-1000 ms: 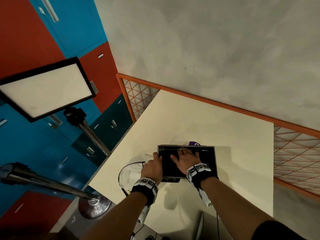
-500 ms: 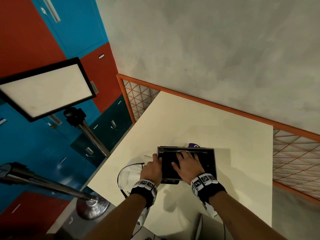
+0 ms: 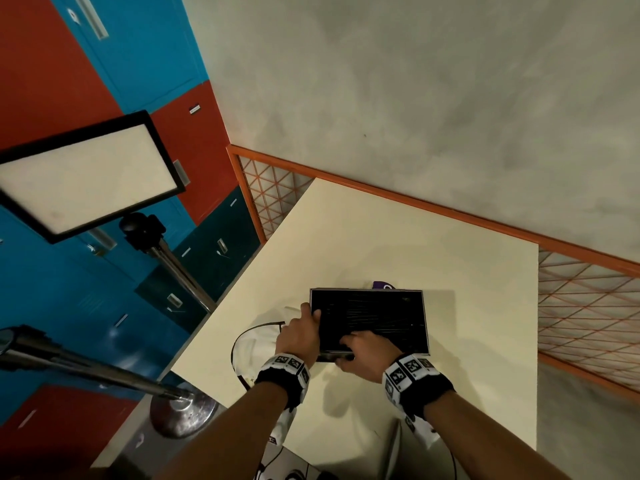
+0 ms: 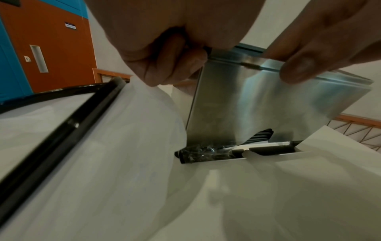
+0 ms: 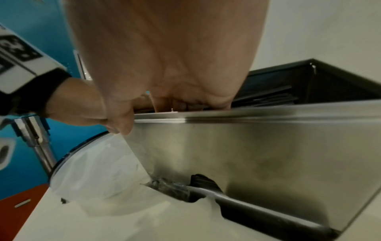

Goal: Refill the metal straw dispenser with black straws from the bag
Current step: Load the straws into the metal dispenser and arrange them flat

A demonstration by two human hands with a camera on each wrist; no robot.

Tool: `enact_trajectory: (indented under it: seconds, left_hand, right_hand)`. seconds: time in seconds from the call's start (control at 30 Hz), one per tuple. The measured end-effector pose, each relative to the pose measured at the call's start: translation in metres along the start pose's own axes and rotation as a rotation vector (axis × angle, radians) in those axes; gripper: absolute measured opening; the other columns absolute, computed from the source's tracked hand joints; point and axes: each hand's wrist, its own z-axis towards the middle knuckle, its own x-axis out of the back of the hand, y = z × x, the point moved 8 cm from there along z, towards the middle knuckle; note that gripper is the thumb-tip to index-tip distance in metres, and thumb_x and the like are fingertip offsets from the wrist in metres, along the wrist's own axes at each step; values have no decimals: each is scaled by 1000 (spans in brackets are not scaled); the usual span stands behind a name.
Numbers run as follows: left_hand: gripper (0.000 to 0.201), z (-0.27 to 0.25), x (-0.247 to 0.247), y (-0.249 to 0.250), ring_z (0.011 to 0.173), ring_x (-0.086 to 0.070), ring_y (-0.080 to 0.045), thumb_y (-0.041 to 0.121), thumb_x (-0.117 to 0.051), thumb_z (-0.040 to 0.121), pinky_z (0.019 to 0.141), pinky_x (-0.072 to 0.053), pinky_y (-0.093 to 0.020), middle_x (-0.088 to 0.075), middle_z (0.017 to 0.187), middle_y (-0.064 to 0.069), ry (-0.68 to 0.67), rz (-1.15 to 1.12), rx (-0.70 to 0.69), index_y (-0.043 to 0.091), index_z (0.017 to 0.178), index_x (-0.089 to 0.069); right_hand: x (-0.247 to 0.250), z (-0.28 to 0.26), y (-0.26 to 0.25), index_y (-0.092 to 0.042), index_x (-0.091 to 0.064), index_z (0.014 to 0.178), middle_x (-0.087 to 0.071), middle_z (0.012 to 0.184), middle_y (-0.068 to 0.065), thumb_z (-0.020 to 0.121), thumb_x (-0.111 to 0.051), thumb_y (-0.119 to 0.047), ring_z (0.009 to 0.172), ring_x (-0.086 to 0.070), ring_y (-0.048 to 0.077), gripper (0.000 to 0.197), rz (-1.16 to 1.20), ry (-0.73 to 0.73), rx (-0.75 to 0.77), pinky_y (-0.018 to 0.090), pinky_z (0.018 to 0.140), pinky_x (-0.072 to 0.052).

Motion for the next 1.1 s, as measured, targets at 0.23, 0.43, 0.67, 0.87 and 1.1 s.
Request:
enact_trajectory:
  seconds: [0.23, 0.43, 0.67, 0.87, 1.1]
  left_hand:
    - [36, -5, 2, -1, 91, -66, -43, 48, -21, 107, 68, -41, -41, -69, 94, -16, 1, -22, 18, 17, 114, -37]
    - [37, -6, 3, 0, 90, -65, -42, 49, -20, 107, 68, -39, -40, -68, 93, -16, -2, -35, 23, 16, 115, -37]
    - [37, -8, 5, 2, 90, -65, -41, 48, -20, 108, 68, -39, -39, -69, 93, -16, -12, -50, 30, 16, 114, -38]
    - [37, -9, 3, 0, 88, -66, -42, 49, -20, 107, 67, -41, -40, -69, 91, -15, -14, -63, 31, 17, 114, -37]
    - [39, -12, 3, 0, 91, -65, -42, 49, -19, 107, 69, -41, -40, -69, 96, -17, -21, -60, 31, 16, 118, -38]
  right_hand:
    - [18, 9, 20, -22, -60, 124, -64, 118, -2, 79, -70, -46, 107, -59, 18, 52, 132, -104, -19, 33, 92, -50]
    - [5, 3, 21, -22, -59, 125, -67, 109, 1, 80, -72, -34, 95, -61, 18, 48, 99, -214, 6, 28, 83, -50]
    - [-18, 4, 18, -23, -48, 135, -58, 125, 10, 83, -66, -38, 109, -58, 30, 56, -49, -284, -36, 38, 91, -51]
    - [-20, 7, 28, -25, -43, 141, -56, 131, 9, 84, -68, -32, 115, -56, 29, 63, 3, -316, -63, 34, 94, -48]
    - [-8, 10, 35, -21, -45, 141, -61, 130, 2, 83, -72, -25, 115, -58, 21, 64, 106, -303, -67, 27, 96, -46]
